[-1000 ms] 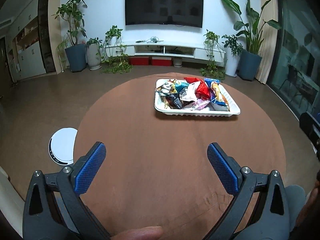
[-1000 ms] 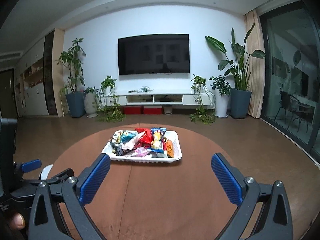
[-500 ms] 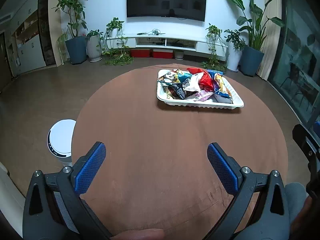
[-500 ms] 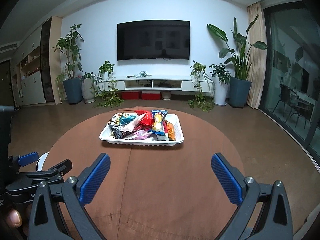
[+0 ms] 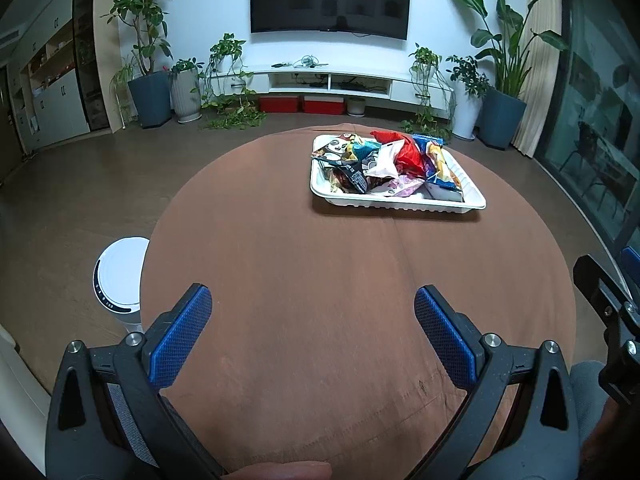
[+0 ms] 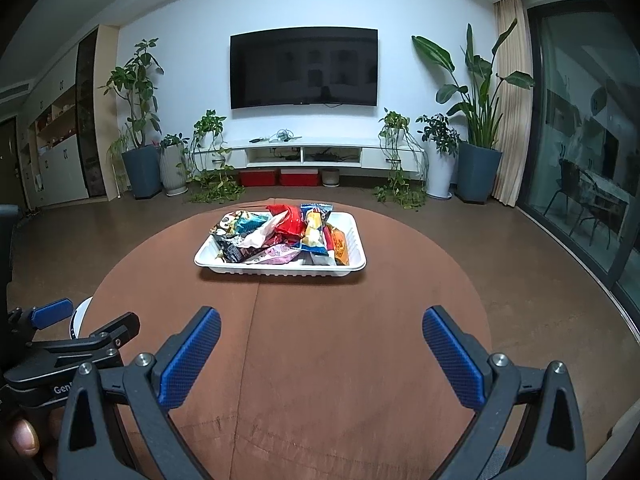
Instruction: Organize snacks
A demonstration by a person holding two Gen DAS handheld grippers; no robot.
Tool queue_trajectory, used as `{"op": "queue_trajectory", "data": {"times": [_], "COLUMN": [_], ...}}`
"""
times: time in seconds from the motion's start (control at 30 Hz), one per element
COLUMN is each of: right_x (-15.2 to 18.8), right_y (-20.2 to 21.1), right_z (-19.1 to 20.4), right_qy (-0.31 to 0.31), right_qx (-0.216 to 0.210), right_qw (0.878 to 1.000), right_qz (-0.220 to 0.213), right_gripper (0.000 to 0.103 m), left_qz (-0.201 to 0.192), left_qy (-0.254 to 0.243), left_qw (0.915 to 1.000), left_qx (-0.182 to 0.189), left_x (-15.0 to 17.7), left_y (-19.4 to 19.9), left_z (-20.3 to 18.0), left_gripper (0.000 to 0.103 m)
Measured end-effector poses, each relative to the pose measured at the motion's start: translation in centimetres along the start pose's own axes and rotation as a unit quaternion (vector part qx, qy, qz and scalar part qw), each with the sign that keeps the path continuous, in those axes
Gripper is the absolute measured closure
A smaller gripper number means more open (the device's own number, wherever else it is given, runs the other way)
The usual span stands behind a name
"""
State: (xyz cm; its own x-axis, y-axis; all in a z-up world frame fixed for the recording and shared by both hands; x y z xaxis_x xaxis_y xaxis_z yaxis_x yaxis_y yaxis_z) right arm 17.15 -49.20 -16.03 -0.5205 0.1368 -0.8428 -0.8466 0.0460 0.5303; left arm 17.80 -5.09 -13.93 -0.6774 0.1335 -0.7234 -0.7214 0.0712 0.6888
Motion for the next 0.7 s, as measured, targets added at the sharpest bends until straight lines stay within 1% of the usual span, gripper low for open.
{"op": "queue_trajectory", "data": {"times": [0.7], "right_x": [0.48], "right_y": [-0.37], "right_z": [-0.19], "right_qy": [0.001], "right_qx": [0.0], "right_qw": [1.0], "right_qz": [0.008], "right_gripper": [0.0], "left_qz": [0.001], "left_qy": [-0.001], "left_qw": [1.0], "left_qx": [0.001], "left_x": [0.26], "left_y": [-0.19], "left_z": [-0.14], "left_gripper": [0.0]}}
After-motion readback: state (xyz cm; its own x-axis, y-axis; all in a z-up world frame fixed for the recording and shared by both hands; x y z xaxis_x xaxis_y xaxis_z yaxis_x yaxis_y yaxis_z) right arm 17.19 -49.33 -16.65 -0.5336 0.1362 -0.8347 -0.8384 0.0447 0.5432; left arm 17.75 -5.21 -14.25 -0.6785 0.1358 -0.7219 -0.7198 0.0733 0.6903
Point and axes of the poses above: each gripper's, at about its wrist camera, not at the fingertips, and y roughly against the way its jaws point, z to its left, x to its underside, the point moved 9 cm from there along -y, roughly the way its jaws point, and after that the axes turned 6 degrees about -y, right-handed, at the moved point
